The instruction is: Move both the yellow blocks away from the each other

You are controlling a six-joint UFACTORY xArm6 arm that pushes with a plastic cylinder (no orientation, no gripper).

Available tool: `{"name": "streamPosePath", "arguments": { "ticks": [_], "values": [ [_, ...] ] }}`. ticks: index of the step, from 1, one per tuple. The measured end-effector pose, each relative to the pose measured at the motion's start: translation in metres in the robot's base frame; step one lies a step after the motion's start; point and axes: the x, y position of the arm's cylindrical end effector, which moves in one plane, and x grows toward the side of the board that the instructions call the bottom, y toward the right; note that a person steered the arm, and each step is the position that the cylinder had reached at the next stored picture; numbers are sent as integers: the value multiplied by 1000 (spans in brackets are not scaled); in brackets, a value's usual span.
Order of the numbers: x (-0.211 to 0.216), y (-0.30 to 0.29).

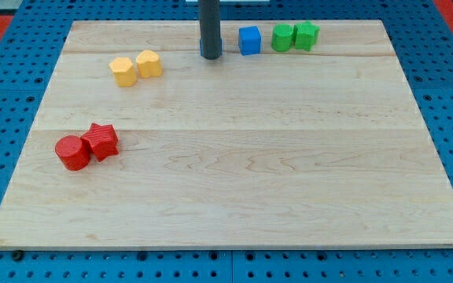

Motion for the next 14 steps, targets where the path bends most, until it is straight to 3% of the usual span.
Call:
{"name": "streamPosePath", "arguments": {
  "ticks": [2,5,7,11,14],
  "values": [
    [41,19],
    [44,10],
    [44,-53],
    [-5,-137],
    [43,-135]
  ]
}}
